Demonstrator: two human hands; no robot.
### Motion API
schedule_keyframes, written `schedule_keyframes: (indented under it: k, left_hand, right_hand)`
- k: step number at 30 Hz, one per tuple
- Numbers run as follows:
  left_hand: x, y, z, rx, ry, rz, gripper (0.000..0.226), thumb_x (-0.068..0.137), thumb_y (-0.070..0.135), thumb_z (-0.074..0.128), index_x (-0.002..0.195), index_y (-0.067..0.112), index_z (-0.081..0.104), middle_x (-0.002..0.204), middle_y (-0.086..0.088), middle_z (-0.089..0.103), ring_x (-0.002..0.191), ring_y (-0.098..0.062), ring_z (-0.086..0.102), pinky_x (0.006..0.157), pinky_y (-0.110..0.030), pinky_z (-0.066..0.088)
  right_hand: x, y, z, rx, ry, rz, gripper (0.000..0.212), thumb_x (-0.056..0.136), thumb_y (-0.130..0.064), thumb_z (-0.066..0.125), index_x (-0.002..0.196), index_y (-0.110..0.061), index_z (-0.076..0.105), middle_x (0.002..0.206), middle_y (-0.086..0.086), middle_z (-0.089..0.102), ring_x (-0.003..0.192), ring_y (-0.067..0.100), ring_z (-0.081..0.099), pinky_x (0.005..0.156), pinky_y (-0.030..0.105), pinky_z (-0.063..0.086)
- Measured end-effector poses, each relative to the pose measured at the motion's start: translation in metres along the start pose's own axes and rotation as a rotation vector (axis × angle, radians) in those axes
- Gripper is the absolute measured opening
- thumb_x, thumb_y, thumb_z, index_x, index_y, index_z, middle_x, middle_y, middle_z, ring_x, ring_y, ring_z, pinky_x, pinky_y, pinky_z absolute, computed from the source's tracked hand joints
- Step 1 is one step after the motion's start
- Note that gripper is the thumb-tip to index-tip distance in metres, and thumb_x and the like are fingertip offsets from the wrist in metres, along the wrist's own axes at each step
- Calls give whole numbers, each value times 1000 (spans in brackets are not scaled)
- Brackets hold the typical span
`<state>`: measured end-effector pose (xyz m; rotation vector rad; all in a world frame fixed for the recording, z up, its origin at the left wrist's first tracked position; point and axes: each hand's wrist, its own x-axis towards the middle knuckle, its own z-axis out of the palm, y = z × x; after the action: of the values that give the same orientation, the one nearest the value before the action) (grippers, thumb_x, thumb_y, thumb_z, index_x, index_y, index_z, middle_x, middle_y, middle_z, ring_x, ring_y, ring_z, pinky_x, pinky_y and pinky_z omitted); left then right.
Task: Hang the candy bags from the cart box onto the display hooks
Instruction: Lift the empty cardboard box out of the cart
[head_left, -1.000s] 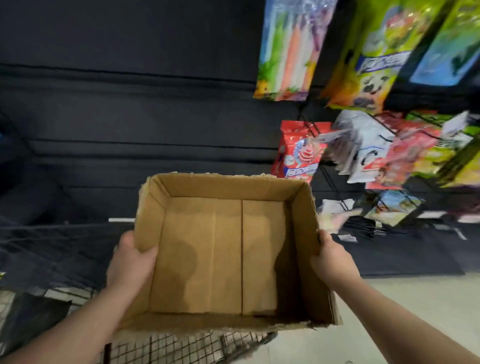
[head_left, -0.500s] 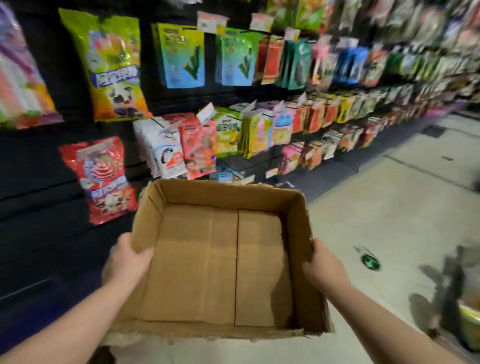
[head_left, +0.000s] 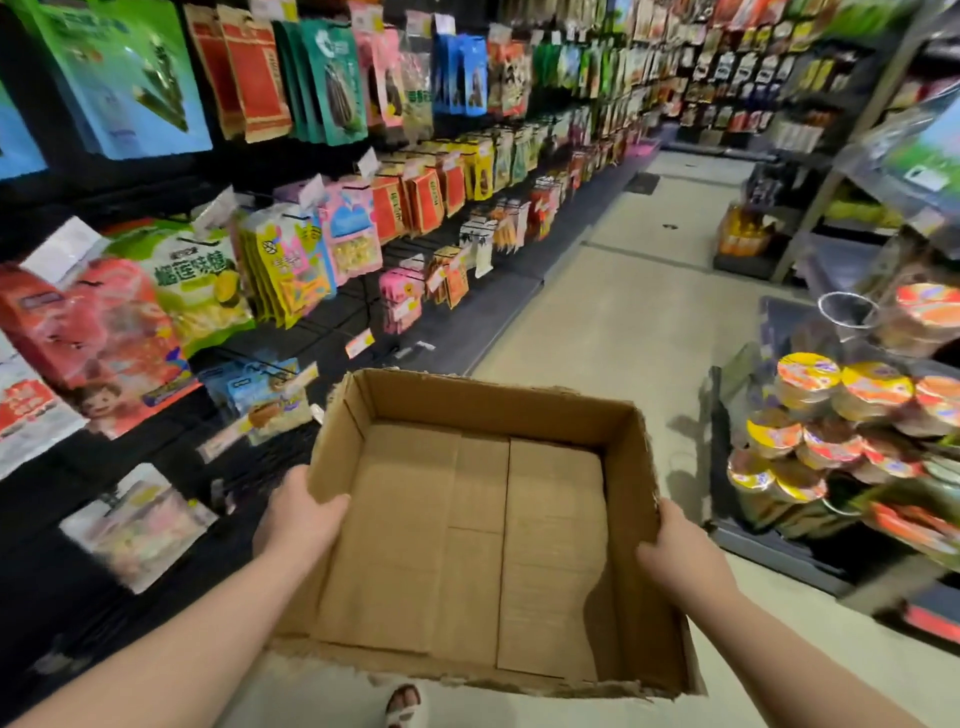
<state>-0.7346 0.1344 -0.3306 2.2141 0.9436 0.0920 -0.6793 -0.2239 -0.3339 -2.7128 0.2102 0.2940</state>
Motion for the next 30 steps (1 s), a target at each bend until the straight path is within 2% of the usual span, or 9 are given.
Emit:
schedule_keyframes:
  k: [6,9,13,17,21,27,30]
  left_hand:
    - [101,61,60,35,-113,62,57,84,34,67,133,15,45,125,-14,59,113,-35,57,90,-41,49]
    - [154,90,79,37,-159,85,56,84,34,66,133,16,46,123,-12,60,109,-35,58,85,-39,49]
    - [219,136,105,79,-199,160,50,85,35,66,128,16,49,119,-11,60,107,-35,58,75,-35,42]
    - [257,174,136,98,-235,201,52,84,35,66,129,15,47,121,-12,59,107,-35,57,73,-34,39]
    - [292,212,170,105,-261,219,53,84,34,66,129,15,47,120,-11,59,105,-34,57,73,-34,38]
    - [349,269,235,108,-292,220,50,84,34,65,127,15,48,103,-2,56,87,-25,51,72,-35,42]
    - [379,303,276,149,-304,194,51,86,34,65,130,15,46,110,-6,58,88,-25,51,71,-35,42]
  right_hand:
    - [84,-6,-4,10,9,127,51,86,-16,54,134,-15,38,112,7,64,96,26,63,69,29,47]
    - [128,-21,-8,31,2,177,53,87,-15,55,137,-15,37,113,6,63,94,24,62,68,27,45]
    - [177,-34,-13,76,20,233,48,86,-12,53,133,-16,41,94,-1,54,78,19,53,62,26,41]
    - [223,-30,-20,85,25,310,46,86,-12,52,130,-15,42,88,-3,52,75,18,51,54,25,37]
    - [276,-27,-26,81,16,358,42,87,-15,53,127,-14,42,94,0,53,82,21,55,67,31,46]
    - [381,-6,-27,100,-27,370,42,88,-22,54,127,-16,40,94,-2,52,80,20,54,69,31,46]
    - [444,9,-26,154,-68,371,46,88,-21,54,131,-16,39,101,2,56,90,25,61,77,35,51]
